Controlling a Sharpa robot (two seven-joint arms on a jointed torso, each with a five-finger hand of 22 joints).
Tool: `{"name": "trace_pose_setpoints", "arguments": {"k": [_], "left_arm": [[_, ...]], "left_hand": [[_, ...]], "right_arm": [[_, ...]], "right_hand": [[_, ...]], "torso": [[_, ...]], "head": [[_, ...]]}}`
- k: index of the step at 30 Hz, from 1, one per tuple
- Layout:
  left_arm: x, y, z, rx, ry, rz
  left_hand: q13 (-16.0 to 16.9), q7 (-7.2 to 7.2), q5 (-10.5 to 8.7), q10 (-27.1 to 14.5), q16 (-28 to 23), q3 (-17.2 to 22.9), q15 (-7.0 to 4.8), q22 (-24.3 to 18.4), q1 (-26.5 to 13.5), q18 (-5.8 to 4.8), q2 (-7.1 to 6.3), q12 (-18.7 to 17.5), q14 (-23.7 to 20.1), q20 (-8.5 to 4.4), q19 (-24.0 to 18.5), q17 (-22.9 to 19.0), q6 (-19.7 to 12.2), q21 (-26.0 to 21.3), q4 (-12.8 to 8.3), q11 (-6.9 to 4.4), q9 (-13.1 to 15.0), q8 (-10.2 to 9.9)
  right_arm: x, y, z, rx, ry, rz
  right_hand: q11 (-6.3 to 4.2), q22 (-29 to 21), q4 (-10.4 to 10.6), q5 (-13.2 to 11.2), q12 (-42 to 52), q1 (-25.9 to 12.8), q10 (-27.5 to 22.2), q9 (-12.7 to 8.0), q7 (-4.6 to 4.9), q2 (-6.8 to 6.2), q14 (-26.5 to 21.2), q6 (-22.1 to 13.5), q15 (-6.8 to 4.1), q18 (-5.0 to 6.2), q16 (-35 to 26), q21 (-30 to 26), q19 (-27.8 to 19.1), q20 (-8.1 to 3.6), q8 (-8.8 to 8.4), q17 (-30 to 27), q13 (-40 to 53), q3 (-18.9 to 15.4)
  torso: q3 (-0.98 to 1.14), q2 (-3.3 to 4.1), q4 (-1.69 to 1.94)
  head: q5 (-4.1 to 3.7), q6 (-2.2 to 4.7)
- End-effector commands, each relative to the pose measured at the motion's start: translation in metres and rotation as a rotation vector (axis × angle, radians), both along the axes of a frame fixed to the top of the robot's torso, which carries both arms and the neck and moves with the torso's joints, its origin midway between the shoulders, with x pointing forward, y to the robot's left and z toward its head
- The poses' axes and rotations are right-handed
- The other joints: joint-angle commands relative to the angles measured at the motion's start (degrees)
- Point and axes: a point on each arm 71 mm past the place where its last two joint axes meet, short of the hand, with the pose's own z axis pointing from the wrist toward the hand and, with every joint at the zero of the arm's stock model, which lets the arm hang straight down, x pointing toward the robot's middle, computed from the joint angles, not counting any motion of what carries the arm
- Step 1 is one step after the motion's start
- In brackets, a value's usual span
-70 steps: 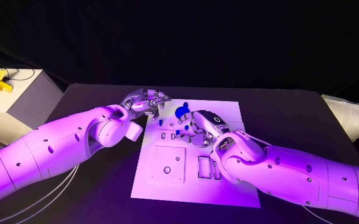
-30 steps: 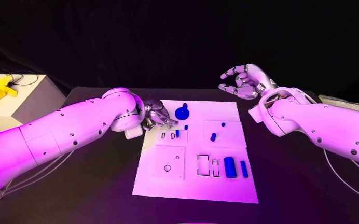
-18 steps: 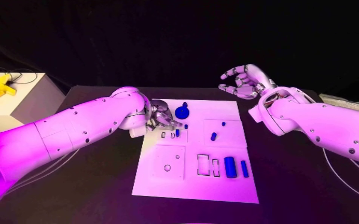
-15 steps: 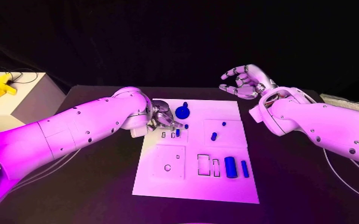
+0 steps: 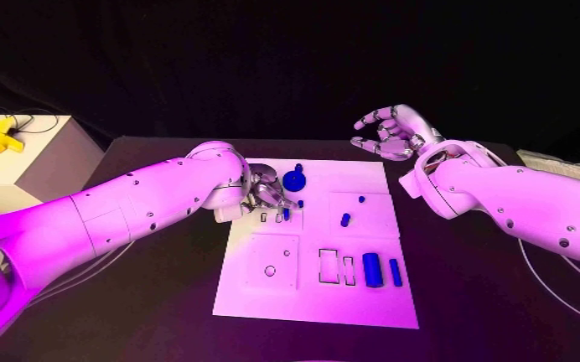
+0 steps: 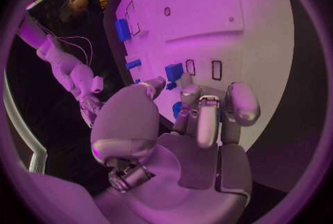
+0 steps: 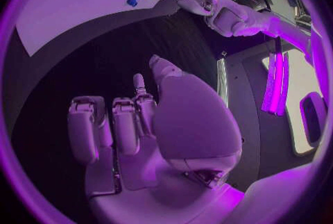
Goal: Assemble the parts on the task board
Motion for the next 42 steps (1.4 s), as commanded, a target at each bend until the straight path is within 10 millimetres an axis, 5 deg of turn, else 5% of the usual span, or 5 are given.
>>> {"name": "trace_pose_setpoints", "arguments": {"k": [1, 31, 42], "left_arm": [[-0.0023, -0.0004, -0.0040, 0.028, 0.023, -0.025], [-0.0074, 0.0004, -0.0043, 0.044, 0.048, -0.061], [-0.0083, 0.0003, -0.0034, 0.039, 0.049, -0.062]], "left_hand": [[-0.08, 0.00, -0.02, -0.46, -0.04, -0.29, -0.42, 0.06, -0.37, -0.65, 0.28, -0.15, 3.82, -0.19, 0.02, 10.13, -0.53, 0.31, -0.19, 0.10, -0.08, -0.07], [-0.07, -0.47, 0.12, -0.68, -0.14, -0.46, -0.71, 0.10, 1.58, -0.64, 1.03, -0.23, 3.74, -0.29, -0.06, 10.03, -0.08, 0.31, -0.30, -0.28, 2.20, 1.82], [-0.35, -0.91, 0.25, -1.12, -0.36, 3.12, -1.07, -0.12, 5.19, -0.59, 1.64, -0.54, 3.61, -0.55, -0.29, 9.78, -0.95, 0.18, -0.81, -0.69, 4.68, 2.83]], "right_arm": [[0.0002, 0.0013, -0.0004, -0.011, 0.005, 0.011], [0.0013, 0.0019, -0.0038, -0.017, 0.017, 0.009], [0.0014, 0.0022, -0.0057, -0.020, 0.024, 0.007]], "right_hand": [[-0.01, 11.54, 0.07, 0.19, -0.28, -0.10, -0.29, -0.07, 0.03, -0.49, 5.35, -0.21, 0.15, 0.34, -0.34, -0.35, 4.13, 0.13, -0.02, 12.03, 7.65, 0.14], [0.03, 11.47, 0.25, 0.32, -0.23, -0.32, -0.25, -0.13, 0.07, -0.47, 5.33, -0.37, 0.19, 0.36, -0.38, -0.45, 4.10, 0.16, -0.10, 11.98, 7.68, 0.33], [0.03, 11.44, 0.27, 0.35, -0.23, -0.31, -0.26, -0.13, 0.07, -0.43, 5.33, -0.37, 0.19, 0.37, -0.38, -0.50, 4.08, 0.16, -0.10, 11.98, 7.67, 0.40]], "torso": [[-0.05, 0.11, 0.08], [-0.15, 0.67, 0.20], [-0.20, 0.83, 0.22]], "head": [[-0.07, -0.03], [-0.23, 0.36], [-0.32, 0.33]]}}
